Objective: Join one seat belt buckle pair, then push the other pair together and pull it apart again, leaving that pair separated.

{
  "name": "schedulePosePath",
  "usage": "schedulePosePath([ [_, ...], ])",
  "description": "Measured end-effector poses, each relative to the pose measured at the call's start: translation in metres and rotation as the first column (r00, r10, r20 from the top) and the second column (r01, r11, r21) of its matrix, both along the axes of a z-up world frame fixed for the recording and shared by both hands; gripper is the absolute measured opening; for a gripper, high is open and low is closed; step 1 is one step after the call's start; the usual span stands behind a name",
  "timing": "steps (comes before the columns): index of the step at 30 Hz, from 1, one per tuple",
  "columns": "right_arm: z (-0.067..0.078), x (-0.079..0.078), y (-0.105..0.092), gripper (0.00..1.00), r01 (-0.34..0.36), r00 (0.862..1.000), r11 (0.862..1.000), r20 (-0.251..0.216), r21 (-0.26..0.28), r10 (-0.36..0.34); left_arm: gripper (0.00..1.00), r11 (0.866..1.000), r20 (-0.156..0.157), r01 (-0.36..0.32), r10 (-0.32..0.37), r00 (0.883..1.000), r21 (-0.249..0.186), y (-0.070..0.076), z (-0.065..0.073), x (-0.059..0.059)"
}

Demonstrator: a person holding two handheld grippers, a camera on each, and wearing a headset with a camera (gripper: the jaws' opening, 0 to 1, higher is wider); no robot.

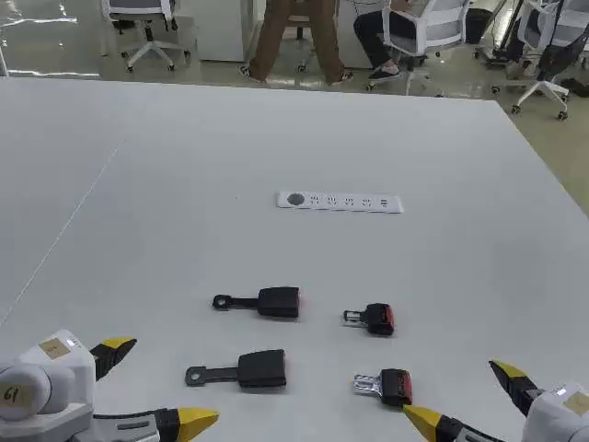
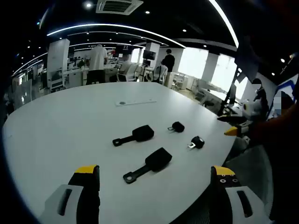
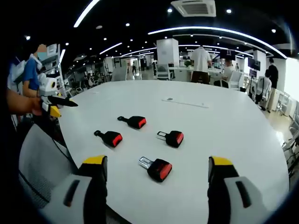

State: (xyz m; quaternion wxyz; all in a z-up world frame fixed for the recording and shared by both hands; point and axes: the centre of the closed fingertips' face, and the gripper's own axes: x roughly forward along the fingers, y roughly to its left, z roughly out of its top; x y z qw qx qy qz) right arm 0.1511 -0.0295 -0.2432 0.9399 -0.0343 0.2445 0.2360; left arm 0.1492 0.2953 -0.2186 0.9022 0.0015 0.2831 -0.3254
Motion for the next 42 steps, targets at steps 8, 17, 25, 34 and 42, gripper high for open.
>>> schedulePosePath([
  [8,0.001,-0.002,0.0,0.91,-0.007,1.0,1.0,0.001,0.003,0.007,1.0,1.0,0.004,0.007,-0.007,1.0,0.009,-0.001,0.001,-0.001],
  [17,0.004,0.001,-0.004,0.92,0.011,1.0,1.0,0.022,-0.006,-0.011,1.0,1.0,0.012,0.007,-0.007,1.0,0.001,-0.004,0.003,-0.001],
  [25,0.007,0.002,-0.009,0.95,0.036,0.999,0.999,0.037,-0.011,-0.035,1.0,1.0,0.03,-0.007,0.008,1.0,-0.007,-0.004,0.006,0.002],
  [34,0.007,0.001,-0.008,0.95,0.029,0.999,1.0,0.033,-0.011,-0.028,1.0,1.0,0.027,-0.018,0.018,0.999,-0.004,-0.002,0.004,0.001],
  [42,0.008,0.003,-0.008,0.94,0.025,0.999,1.0,0.035,-0.011,-0.025,1.0,0.999,0.045,-0.04,0.04,0.998,-0.004,-0.002,0.012,0.002],
])
